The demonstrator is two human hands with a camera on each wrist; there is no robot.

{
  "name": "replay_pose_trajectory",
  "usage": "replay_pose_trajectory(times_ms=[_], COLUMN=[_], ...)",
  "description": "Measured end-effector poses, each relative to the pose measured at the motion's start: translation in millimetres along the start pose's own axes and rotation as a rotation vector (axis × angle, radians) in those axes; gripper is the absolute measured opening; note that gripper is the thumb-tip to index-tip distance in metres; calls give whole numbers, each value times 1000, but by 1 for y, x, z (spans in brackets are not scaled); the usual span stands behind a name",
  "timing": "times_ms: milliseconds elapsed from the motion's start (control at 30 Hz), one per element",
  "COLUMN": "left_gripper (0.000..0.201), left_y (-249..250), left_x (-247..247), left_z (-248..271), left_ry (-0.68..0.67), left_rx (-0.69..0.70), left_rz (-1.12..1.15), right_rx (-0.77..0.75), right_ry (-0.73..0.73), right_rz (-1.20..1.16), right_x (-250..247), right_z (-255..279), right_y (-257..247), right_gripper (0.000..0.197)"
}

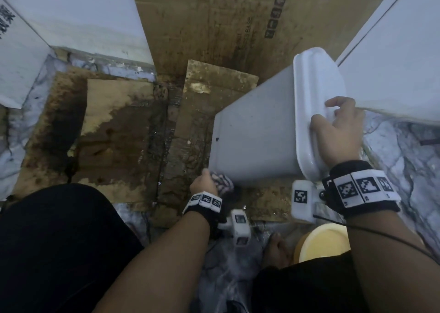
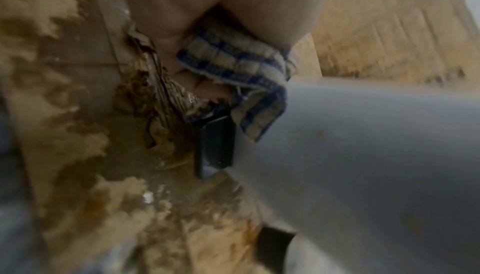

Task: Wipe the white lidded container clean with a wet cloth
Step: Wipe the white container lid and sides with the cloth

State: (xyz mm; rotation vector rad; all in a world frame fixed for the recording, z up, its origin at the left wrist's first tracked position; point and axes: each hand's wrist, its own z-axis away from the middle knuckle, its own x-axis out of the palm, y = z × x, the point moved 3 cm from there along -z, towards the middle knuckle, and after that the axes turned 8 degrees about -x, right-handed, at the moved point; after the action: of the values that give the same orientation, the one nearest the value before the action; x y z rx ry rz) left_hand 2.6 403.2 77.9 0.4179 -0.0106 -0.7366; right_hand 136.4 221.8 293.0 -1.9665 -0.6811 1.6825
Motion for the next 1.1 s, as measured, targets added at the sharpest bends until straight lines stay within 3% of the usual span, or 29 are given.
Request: replay_pose_trajectory(times_ms=[67, 167, 267, 333, 433, 567, 667, 833, 967, 1100], left_gripper=[25, 55, 29, 23, 41, 56, 67, 62, 59, 61], left_y=[18, 50, 82, 102, 118, 118, 117, 124, 133, 139], left_x=[2, 21, 45, 63, 88, 112, 123, 131, 141, 148], left_z=[12, 27, 68, 95, 114, 119, 109, 105, 110, 107], left_ry=[-39, -205, -467, -615, -771, -785, -702, -665, -703, -678], left_rx=[-38, 38, 70, 135, 328, 659, 878, 1082, 1116, 1144], left_rz=[242, 397, 582, 608, 449, -234, -553, -654, -582, -571], right_rx=[-1, 0, -1, -9, -23, -17, -10, 8, -180, -230], right_ry=[-2, -10, -7, -7, -3, -7, -11, 4, -92, -191], right_rz=[0, -6, -22, -21, -16, -11, 0, -22, 69, 197], right_x=[-2, -1, 0, 1, 1, 2, 3, 3, 7, 13], right_z=[0, 1, 2, 3, 3, 3, 2, -1, -4, -7], right_y=[1, 1, 0, -1, -2, -2, 0, 4, 4, 7], right_gripper=[47, 46, 46, 47, 48, 48, 48, 46, 59, 55])
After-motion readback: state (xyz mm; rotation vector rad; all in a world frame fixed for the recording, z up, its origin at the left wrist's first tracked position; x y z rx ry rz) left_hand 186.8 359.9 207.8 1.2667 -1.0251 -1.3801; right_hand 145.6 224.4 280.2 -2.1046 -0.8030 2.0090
